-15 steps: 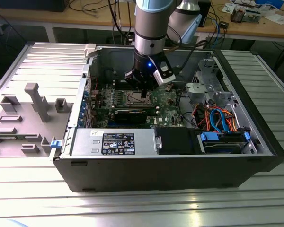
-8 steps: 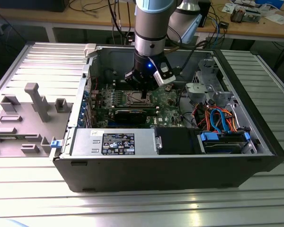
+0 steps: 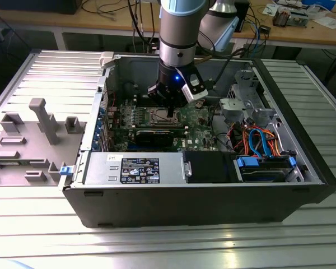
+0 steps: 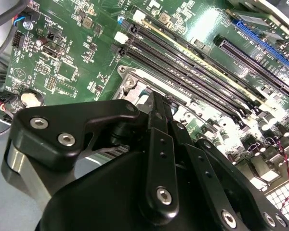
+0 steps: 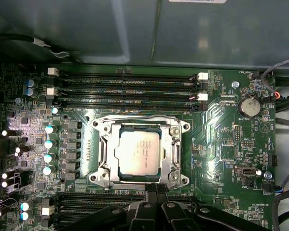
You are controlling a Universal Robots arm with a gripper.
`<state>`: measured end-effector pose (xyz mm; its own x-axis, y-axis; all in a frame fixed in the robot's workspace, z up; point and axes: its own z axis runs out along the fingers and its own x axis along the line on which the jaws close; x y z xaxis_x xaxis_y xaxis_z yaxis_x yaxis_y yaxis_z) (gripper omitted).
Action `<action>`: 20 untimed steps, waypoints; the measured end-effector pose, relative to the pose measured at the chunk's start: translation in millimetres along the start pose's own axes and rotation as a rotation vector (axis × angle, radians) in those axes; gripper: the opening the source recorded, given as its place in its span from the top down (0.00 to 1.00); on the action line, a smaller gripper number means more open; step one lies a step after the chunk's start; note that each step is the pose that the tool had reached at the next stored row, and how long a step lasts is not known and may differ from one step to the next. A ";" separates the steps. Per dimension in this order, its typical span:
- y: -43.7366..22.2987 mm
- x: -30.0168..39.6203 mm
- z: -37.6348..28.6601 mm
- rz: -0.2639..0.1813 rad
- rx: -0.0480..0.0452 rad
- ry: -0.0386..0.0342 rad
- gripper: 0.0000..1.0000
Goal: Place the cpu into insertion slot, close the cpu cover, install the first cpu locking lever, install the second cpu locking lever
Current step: 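Install the second cpu locking lever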
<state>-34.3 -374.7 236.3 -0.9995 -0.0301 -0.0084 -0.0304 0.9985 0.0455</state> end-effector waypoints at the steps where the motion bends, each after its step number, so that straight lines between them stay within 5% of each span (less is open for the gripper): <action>1: 0.0 0.0 0.0 0.000 -0.0001 0.0000 0.89; 7: -0.2 -0.1 -0.1 0.000 0.0001 0.0036 0.89; 12: -9.9 0.2 -0.5 0.001 -0.0379 0.0162 0.89; 16: -19.7 0.5 -0.9 0.001 -0.0414 0.0186 0.89; 20: -21.8 3.9 -0.7 0.001 -0.0553 0.0197 0.89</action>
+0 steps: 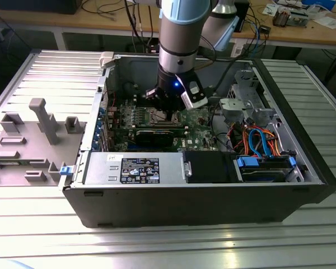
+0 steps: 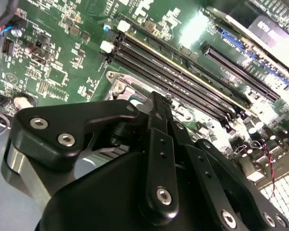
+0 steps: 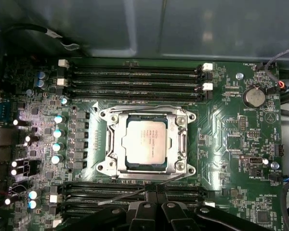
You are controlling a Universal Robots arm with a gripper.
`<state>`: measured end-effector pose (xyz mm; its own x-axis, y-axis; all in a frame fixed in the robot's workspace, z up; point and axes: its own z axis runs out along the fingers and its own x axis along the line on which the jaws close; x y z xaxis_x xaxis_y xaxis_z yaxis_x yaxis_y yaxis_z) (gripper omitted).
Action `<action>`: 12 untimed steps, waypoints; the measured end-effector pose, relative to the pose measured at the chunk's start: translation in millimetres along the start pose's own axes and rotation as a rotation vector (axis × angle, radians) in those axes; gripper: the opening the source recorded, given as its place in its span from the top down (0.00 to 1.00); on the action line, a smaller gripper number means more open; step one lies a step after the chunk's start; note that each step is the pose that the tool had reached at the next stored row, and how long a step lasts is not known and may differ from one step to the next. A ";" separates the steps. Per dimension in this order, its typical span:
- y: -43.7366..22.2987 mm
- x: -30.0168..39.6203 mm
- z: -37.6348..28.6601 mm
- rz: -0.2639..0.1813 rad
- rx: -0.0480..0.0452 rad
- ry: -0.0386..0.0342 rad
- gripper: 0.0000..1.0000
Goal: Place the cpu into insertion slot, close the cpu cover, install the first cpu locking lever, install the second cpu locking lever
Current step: 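Install the second cpu locking lever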
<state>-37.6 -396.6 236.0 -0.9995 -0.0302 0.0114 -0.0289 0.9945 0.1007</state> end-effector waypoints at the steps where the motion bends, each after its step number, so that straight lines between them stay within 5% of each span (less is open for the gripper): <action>1: -0.6 0.9 0.1 0.000 -0.0041 0.0002 0.89; 7: -4.4 15.7 2.2 0.000 -0.0240 0.0004 0.89; 12: -5.2 19.4 3.9 0.000 -0.0296 0.0017 0.89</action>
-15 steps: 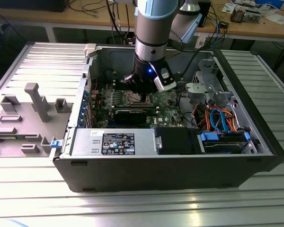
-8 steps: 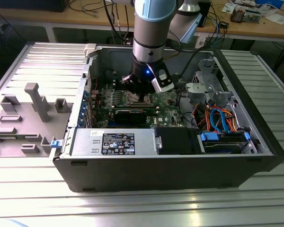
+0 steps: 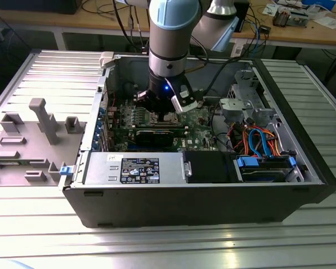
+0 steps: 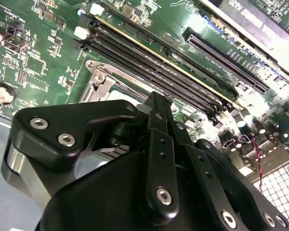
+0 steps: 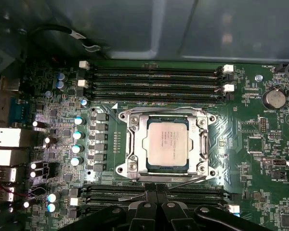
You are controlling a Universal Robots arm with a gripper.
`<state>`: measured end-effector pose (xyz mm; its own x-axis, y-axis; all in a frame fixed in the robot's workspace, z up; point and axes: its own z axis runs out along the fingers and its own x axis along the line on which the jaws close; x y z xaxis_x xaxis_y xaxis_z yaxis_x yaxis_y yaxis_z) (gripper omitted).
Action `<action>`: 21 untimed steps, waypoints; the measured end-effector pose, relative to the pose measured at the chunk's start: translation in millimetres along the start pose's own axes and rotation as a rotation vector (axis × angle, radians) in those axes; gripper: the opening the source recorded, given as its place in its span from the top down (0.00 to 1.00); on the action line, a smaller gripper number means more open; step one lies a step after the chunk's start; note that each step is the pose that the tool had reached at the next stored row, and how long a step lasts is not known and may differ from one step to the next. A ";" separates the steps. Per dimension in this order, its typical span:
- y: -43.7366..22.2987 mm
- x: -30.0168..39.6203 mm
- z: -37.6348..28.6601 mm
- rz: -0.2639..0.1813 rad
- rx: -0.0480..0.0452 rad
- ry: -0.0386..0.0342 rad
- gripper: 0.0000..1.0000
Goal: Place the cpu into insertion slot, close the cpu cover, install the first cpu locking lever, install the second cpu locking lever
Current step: 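Install the second cpu locking lever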
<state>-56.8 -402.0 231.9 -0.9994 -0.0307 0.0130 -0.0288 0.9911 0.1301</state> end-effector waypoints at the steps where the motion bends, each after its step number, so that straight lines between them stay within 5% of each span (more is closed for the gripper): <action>1: 0.0 0.0 0.0 0.000 -0.0001 0.0000 0.89; 13: -0.1 0.1 0.4 0.000 -0.0002 0.0000 0.89; 21: -2.9 4.7 7.5 0.000 -0.0027 0.0007 0.89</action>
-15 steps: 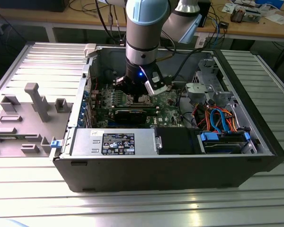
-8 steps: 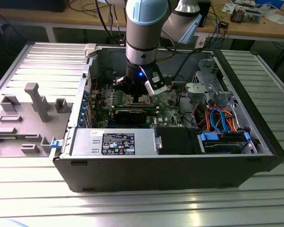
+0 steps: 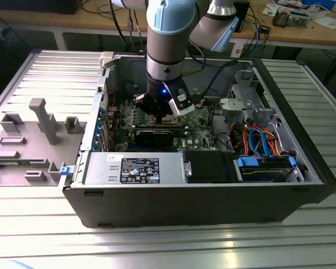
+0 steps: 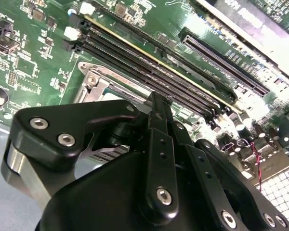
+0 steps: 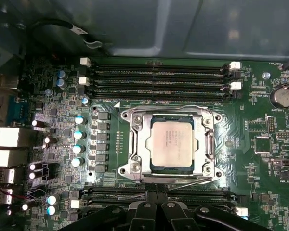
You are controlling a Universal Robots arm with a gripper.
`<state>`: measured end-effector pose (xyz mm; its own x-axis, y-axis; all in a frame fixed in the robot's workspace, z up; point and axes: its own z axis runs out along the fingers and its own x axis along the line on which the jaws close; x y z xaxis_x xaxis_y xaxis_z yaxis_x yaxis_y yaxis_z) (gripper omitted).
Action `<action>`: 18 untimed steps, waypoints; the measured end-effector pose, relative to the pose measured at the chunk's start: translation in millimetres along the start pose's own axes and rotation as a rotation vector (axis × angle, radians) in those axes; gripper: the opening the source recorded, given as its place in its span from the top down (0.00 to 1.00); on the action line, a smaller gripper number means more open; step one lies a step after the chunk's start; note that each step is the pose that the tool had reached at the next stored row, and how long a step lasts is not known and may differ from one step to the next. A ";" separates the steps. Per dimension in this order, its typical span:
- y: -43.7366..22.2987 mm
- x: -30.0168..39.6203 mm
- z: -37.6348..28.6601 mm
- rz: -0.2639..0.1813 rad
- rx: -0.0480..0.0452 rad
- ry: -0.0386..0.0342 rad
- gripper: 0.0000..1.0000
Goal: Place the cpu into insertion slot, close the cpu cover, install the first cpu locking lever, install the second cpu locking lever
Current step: 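Install the second cpu locking lever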
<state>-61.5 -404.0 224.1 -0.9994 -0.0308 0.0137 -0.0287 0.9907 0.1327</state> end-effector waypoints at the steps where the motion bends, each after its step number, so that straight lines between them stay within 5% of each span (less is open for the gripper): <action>1: -1.5 1.4 -0.2 0.000 -0.0017 -0.0001 0.89; 4: -4.6 4.1 -0.2 0.000 -0.0043 -0.0002 0.89; 7: -5.5 9.5 0.8 0.000 -0.0186 -0.0005 0.89; 8: -6.6 16.2 3.3 -0.001 -0.0424 -0.0012 0.89; 18: -6.7 16.4 4.0 -0.001 -0.0454 -0.0012 0.89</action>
<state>-77.8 -410.6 219.4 -0.9994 -0.0316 0.0123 -0.0289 0.9837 0.1776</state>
